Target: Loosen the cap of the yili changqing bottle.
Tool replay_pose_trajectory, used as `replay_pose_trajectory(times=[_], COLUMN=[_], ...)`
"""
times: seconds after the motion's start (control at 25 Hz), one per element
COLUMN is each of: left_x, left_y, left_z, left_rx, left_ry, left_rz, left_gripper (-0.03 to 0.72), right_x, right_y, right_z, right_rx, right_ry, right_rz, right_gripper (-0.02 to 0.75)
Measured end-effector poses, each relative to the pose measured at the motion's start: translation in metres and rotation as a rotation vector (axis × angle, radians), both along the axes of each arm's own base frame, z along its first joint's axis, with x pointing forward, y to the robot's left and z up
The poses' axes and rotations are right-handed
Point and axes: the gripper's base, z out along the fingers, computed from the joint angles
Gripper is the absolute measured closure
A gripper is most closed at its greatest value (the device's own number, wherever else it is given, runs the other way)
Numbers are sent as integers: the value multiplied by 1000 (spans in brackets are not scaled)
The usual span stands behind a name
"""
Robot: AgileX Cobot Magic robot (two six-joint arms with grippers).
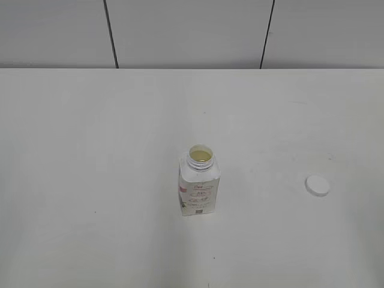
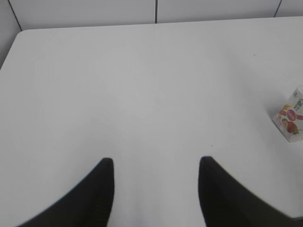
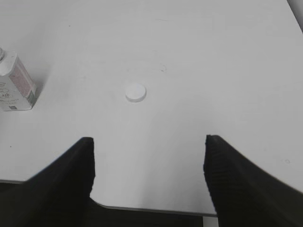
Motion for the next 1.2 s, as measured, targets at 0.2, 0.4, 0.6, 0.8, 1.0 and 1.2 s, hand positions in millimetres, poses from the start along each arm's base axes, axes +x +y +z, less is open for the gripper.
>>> replay_pose_trajectory(times=[0.2, 0.4, 0.6, 0.8, 1.0, 1.2], left_x=[0, 0, 0, 0, 0, 0], left_y=[0, 0, 0, 0, 0, 0], left_z=[0, 0, 0, 0, 0, 0], left_rx=[2, 2, 2, 2, 2, 2], left_ry=[-1, 0, 0, 1, 1, 1], left_rz=[1, 1, 1, 1, 1, 1], left_gripper=[323, 323, 323, 323, 323, 323], right_x=[0, 0, 0, 0, 0, 0], right_y=[0, 0, 0, 0, 0, 0], right_z=[0, 0, 0, 0, 0, 0], right_rx=[-2, 0, -1, -1, 0, 0], right_ry=[-3, -3, -3, -4, -4, -4], right_rz=[-2, -3, -4, -4, -4, -4], right_gripper=[174, 174, 174, 174, 174, 174])
